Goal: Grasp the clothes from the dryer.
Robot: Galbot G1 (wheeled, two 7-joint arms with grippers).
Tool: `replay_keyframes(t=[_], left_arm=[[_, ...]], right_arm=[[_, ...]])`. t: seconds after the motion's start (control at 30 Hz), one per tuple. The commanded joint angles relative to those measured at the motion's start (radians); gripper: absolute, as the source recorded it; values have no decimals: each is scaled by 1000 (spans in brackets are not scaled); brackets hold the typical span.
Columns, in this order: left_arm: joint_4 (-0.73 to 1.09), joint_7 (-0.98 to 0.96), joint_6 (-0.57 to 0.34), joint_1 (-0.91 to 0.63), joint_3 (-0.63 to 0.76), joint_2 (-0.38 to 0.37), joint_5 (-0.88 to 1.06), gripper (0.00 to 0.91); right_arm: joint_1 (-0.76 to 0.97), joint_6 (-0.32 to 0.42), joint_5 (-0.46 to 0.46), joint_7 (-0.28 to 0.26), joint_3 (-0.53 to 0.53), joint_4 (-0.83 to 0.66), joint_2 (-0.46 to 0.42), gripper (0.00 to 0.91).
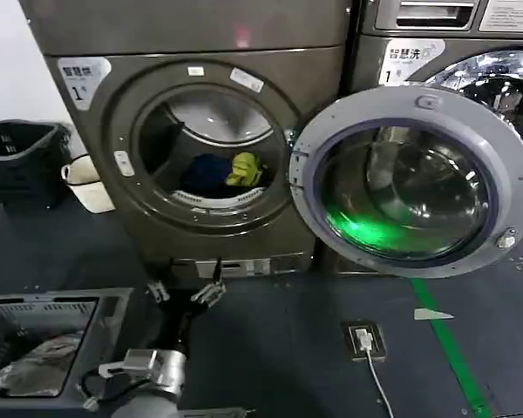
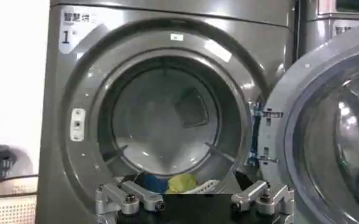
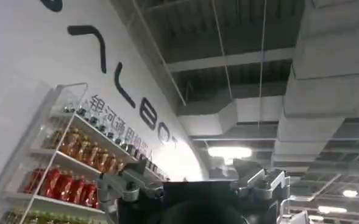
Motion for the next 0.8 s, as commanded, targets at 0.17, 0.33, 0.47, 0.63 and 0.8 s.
replay_keyframes(t=[0.17, 0.33, 0.47, 0.63, 0.8], left_arm=[[-3, 2, -1, -12, -12, 2, -7, 907], [-1, 3, 1, -32, -21, 3, -15, 907], [12, -13, 1, -43, -24, 1, -8, 907], [39, -62, 23, -61, -48, 0, 5, 907], [40, -66, 29, -70, -67, 1, 2, 907]], right_arm=[[1, 66, 43, -6, 2, 6, 8, 907], [-11, 105, 48, -9, 14, -2, 9, 907], [-16, 115, 49, -16, 19, -2, 13, 907], [-10, 116, 48, -18, 15, 1, 15, 907], [-1, 116, 48, -19, 5, 7, 14, 907]])
